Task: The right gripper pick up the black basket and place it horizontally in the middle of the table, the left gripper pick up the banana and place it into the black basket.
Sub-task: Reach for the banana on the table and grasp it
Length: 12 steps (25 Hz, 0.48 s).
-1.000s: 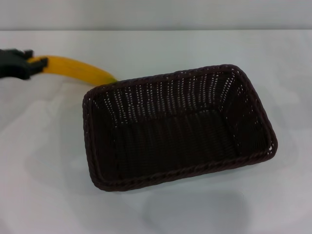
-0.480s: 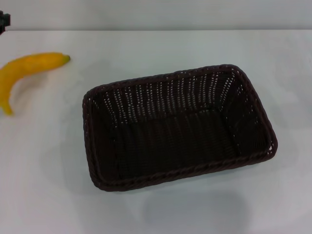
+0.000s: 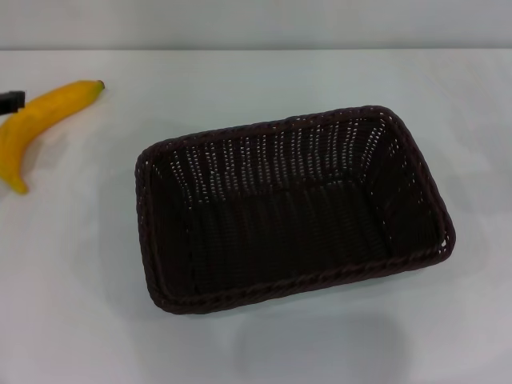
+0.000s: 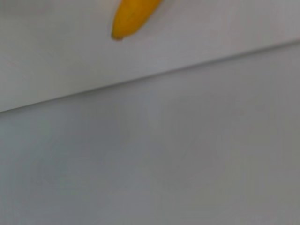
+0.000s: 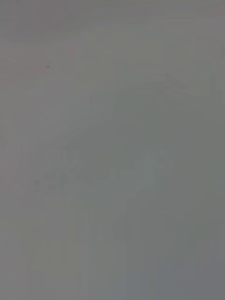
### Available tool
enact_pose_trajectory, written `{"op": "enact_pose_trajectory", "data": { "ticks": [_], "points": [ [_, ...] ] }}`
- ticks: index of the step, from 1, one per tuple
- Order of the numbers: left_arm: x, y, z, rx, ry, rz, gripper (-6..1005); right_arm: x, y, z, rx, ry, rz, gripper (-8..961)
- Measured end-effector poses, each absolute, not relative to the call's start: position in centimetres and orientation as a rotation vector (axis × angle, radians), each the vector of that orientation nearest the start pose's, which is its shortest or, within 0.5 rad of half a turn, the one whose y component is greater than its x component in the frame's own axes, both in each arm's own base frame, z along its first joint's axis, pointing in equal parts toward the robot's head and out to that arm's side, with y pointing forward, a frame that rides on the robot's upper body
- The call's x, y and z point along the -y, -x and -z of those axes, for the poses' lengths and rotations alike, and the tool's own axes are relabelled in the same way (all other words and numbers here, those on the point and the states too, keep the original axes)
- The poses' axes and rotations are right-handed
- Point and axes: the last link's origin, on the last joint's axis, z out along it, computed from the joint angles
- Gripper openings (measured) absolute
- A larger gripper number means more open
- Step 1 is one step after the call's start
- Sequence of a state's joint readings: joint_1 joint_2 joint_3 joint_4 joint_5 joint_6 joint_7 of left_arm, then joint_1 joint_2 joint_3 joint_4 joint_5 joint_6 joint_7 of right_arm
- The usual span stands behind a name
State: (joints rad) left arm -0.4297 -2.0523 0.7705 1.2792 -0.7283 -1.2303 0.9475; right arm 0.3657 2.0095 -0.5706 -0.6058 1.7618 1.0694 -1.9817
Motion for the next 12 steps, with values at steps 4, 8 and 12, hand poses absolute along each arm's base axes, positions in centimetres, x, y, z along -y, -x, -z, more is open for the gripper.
{"op": "enact_pose_trajectory", "data": {
  "ticks": [4,8,12],
  "points": [
    [-36.9,29.8,-12.8,1.157,2.027,0.068,308,-35.3,-36.1,-11.6,-0.720,1.732,-0.742,623],
    [-36.6,30.1,-12.7,1.256,2.018,-0.033,478,-35.1,-36.3,-11.5,-0.725,1.731,-0.738,623],
    [-36.1,31.3,-12.9,1.266,1.970,-0.075,637,-34.7,-36.8,-11.3,-0.739,1.726,-0.728,622]
  ]
}}
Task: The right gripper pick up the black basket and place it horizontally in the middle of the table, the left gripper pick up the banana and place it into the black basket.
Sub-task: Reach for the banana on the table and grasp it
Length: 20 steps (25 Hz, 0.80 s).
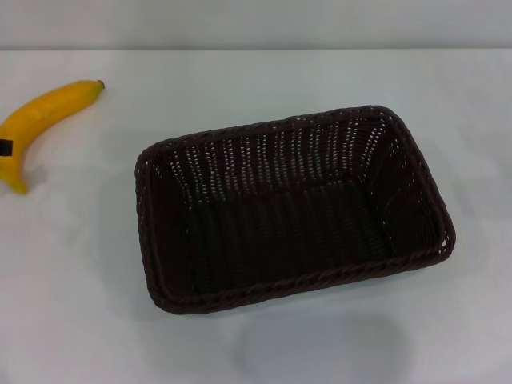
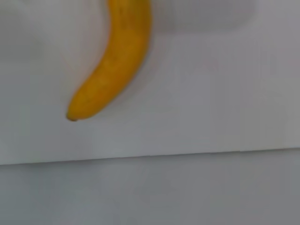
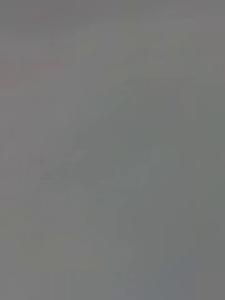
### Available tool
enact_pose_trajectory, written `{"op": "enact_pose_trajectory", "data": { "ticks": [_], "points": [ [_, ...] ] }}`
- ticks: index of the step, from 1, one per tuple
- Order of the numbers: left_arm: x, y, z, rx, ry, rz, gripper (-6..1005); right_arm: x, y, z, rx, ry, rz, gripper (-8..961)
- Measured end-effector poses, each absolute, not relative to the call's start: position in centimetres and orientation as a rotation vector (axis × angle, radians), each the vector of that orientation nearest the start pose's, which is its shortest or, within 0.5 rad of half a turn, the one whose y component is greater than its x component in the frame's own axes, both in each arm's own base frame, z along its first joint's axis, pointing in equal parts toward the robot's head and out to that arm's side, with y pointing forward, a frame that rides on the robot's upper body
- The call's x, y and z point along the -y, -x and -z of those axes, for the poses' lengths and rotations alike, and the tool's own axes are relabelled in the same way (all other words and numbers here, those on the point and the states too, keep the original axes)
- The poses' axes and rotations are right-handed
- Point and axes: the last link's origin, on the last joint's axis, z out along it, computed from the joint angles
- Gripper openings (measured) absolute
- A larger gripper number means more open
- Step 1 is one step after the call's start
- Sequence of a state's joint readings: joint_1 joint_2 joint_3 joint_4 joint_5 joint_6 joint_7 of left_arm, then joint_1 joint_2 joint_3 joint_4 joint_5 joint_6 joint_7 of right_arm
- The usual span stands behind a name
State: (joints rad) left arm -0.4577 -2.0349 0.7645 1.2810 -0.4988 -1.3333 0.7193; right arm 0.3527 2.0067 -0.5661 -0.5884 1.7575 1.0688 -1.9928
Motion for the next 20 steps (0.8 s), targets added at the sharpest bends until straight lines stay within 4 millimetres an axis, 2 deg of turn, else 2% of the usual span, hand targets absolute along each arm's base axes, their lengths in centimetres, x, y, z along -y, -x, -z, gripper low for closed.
{"op": "enact_pose_trajectory", "data": {
  "ticks": [3,5,15,20],
  "points": [
    [-35.7,32.4,-12.8,1.264,1.929,-0.051,754,-34.4,-37.1,-11.1,-0.752,1.722,-0.723,622],
    [-35.4,32.9,-12.5,1.262,1.911,-0.047,895,-34.2,-37.3,-11.1,-0.758,1.720,-0.720,622],
    [-35.5,34.9,-9.7,1.233,1.917,0.087,894,-34.4,-37.0,-10.9,-0.751,1.733,-0.725,623],
    [-35.3,35.7,-9.6,1.223,1.881,0.132,893,-34.4,-36.9,-11.0,-0.758,1.729,-0.736,623]
  ]
}}
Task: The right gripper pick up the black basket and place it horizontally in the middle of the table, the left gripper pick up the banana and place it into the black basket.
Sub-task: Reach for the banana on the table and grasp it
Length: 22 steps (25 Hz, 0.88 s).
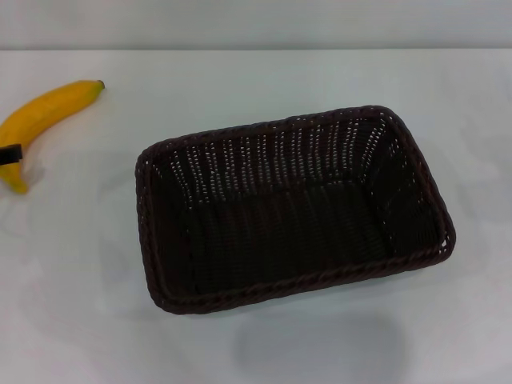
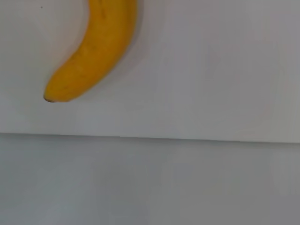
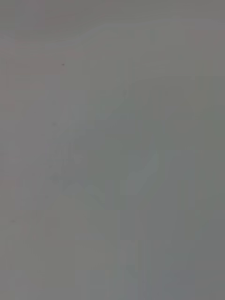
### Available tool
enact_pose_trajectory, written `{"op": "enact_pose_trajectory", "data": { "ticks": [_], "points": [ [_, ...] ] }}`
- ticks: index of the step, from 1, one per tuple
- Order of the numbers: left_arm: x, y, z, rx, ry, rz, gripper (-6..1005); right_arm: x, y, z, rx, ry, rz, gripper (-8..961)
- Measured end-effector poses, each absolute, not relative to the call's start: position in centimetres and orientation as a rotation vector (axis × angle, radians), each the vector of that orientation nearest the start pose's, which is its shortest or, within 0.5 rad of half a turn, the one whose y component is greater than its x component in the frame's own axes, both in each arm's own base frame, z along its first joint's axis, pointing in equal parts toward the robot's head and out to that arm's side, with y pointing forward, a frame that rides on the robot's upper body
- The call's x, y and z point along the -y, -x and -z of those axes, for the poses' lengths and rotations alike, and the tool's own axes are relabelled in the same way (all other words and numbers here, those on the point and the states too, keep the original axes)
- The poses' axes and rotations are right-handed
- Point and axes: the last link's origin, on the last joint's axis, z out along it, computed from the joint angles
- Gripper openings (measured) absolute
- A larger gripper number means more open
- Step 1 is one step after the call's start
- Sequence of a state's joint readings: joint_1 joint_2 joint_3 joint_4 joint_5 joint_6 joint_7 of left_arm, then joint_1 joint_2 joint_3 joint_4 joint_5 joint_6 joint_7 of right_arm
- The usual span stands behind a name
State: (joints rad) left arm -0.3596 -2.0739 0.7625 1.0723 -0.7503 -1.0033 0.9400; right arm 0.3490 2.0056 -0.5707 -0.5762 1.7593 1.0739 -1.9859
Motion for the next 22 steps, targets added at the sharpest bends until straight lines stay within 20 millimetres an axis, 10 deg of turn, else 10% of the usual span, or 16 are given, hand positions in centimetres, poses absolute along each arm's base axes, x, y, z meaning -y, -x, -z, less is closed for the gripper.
{"op": "enact_pose_trajectory", "data": {
  "ticks": [22],
  "points": [
    [-36.1,37.5,-8.8,1.183,1.832,0.124,890,-35.9,-36.0,-10.8,-0.766,1.724,-0.752,622]
  ]
}}
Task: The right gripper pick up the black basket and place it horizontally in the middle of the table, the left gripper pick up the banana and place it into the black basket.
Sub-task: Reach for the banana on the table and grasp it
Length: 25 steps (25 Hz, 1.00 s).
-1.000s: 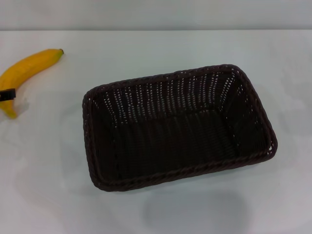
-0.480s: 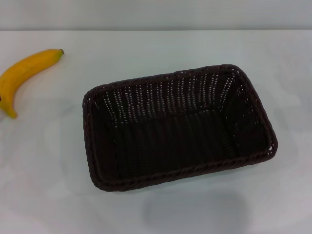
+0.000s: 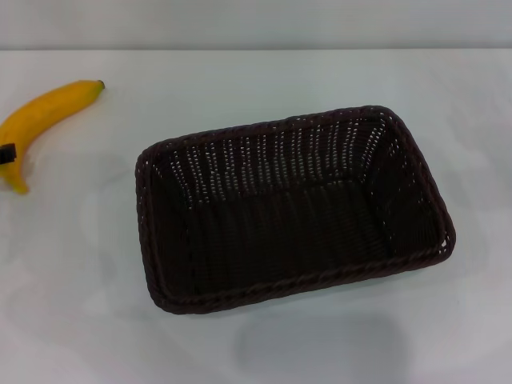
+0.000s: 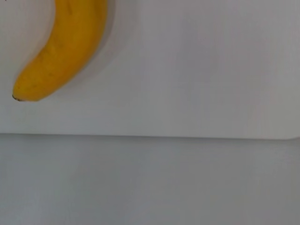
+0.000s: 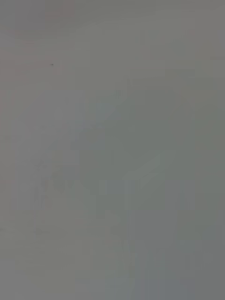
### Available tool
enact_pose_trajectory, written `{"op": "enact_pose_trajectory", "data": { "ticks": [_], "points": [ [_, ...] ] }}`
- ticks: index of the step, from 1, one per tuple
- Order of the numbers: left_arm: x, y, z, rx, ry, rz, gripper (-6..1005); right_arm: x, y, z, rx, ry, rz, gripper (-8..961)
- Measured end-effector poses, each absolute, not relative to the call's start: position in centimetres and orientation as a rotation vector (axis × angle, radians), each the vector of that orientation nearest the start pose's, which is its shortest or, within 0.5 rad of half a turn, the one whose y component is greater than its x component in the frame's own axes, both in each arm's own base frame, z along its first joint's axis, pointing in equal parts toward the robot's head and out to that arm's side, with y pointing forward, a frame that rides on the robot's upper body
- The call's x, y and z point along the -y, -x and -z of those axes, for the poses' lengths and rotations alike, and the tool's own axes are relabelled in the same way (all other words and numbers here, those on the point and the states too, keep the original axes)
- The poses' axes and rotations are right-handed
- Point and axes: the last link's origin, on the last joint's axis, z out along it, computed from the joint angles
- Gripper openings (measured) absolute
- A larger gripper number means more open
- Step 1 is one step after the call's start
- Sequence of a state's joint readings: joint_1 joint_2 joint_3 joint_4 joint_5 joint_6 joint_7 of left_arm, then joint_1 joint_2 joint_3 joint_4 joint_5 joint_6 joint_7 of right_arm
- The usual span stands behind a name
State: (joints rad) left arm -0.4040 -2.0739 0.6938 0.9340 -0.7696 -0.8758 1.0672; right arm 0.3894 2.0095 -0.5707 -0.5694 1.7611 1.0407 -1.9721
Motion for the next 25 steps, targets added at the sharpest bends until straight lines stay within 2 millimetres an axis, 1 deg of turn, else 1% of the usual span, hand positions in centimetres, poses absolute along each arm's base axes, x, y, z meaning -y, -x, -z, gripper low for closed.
{"op": "enact_pose_trajectory", "data": {
  "ticks": [11,20,25],
  "points": [
    [-36.9,37.8,-7.2,1.156,1.841,0.130,889,-36.1,-36.1,-10.8,-0.774,1.713,-0.740,623],
    [-37.1,38.2,-6.4,1.144,1.839,0.117,888,-36.6,-36.1,-10.8,-0.779,1.707,-0.726,624],
    [-37.1,38.2,-6.2,1.130,1.846,0.119,887,-36.8,-36.0,-10.4,-0.795,1.712,-0.735,625]
  ]
}}
